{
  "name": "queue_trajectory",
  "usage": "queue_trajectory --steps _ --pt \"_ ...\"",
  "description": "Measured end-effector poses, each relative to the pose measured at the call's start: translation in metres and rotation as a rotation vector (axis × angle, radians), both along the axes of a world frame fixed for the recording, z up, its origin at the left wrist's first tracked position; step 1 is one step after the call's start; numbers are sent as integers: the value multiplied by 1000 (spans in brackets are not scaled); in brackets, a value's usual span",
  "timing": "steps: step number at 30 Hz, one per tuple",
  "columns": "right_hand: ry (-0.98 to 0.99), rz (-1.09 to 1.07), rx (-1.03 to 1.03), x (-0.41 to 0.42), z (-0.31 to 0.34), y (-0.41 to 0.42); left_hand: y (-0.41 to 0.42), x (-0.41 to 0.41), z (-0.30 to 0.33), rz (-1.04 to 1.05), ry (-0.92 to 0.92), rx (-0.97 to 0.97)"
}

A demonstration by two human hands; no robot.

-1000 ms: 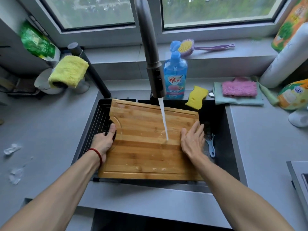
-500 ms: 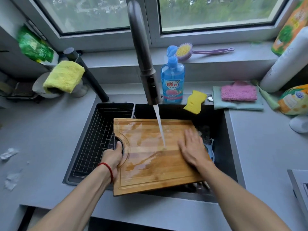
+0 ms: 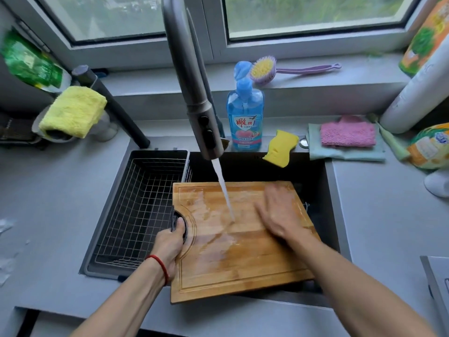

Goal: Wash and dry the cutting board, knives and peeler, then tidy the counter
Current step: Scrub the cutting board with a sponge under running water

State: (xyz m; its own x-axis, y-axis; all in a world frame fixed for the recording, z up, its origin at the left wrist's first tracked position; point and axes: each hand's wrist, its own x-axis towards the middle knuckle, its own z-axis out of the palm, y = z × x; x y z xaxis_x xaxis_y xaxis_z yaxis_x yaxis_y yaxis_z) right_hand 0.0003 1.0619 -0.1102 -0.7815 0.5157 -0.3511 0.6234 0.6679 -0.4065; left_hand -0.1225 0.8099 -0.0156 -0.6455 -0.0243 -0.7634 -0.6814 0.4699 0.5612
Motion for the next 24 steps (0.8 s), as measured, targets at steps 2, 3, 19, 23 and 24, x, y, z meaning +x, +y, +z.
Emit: queue_trajectory --steps 2,3,19,23,24 --pt "-128 -143 -4 9 -1 16 -2 1 1 7 -4 10" --pt "-117 -133 17 -2 1 6 -2 0 0 16 -5 13" --pt "138 387 28 -102 48 -100 6 -13 -15 18 50 55" --pt "217 652 31 -72 50 -109 0 -13 -25 6 94 42" --pt "236 727 65 -51 48 -96 -3 -13 -27 -2 92 44"
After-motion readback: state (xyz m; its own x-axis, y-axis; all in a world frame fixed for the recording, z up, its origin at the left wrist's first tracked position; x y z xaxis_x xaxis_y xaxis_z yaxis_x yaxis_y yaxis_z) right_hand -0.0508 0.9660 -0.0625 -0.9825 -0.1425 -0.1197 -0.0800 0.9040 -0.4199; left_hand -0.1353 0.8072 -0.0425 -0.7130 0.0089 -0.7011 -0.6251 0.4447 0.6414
